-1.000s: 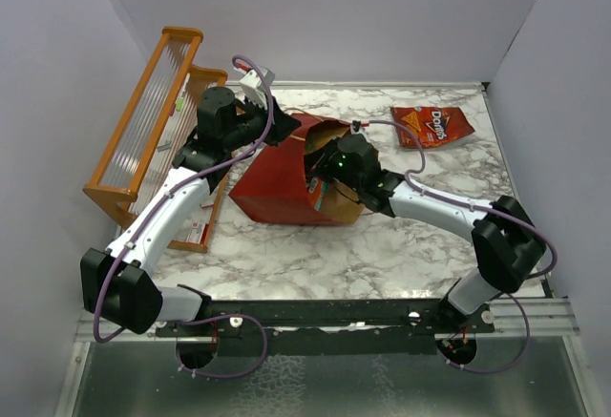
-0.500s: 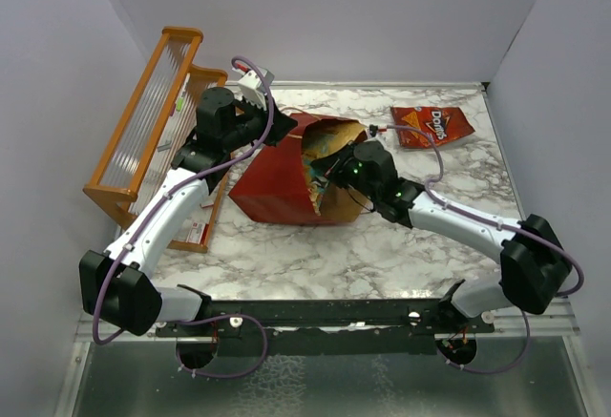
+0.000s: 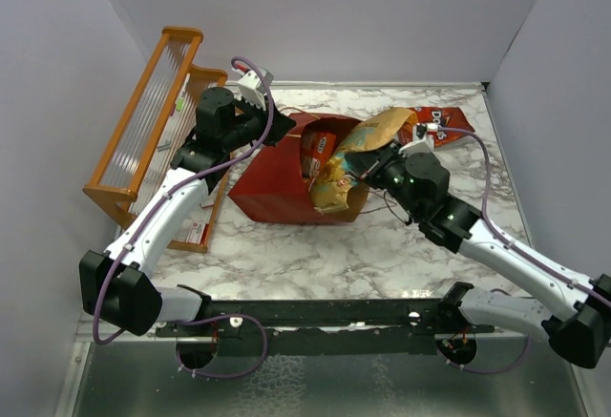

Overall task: Take the snacks out of the paper bag
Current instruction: Take out the snack from the paper bag, then place the snack at the center of the board.

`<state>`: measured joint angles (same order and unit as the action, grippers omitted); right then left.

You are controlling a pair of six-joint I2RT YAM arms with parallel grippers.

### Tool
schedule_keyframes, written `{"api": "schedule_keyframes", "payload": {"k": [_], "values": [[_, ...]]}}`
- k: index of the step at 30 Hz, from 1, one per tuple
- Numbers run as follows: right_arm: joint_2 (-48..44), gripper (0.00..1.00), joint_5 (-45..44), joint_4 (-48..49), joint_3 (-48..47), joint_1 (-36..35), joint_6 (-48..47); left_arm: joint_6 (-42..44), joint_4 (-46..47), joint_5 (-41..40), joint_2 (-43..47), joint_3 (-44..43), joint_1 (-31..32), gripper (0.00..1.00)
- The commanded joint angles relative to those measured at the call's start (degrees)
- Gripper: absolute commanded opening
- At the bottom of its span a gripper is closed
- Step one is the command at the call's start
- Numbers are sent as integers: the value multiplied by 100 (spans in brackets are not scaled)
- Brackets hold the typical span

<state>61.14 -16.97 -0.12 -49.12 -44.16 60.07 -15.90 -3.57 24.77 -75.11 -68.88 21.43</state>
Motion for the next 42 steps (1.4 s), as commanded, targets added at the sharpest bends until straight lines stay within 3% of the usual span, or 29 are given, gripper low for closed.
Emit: {"api": "schedule_keyframes", "payload": {"k": [1,6,14,19,21,24,25,32,38,42], "values": [[-785,1,-631,-436,16,-5,-222,80,-58,-163,67,-185,-73,0],[-1448,1,-1083,-845,-156,-5,-368,47,-43,-147,59,-173,-86,0],[-1705,1,-3347,-740,-440,-5,-1654,46,-20,-163,67,-150,-91,0],[-1540,1,-4558,857,-142,7,-3408,58,-17,-167,82,-156,-101,0],[-1398,1,-4631,1759,112,195,-4116,48,-18,-160,72,-149,-101,0],[-1101,1,-4314,1870,196,888,-4005,51,-6,-163,84,-145,-99,0],[-787,1,-3439,858,64,1983,-2752,52,-4,-166,101,-141,-104,0],[391,1,-325,325,223,4317,-503,32,17,-128,61,-130,-96,0],[1074,1,737,1008,508,4965,-66,20,21,-115,32,-131,-92,0],[1266,1,702,1052,818,5100,250,7,18,-87,16,-136,-95,0]]}}
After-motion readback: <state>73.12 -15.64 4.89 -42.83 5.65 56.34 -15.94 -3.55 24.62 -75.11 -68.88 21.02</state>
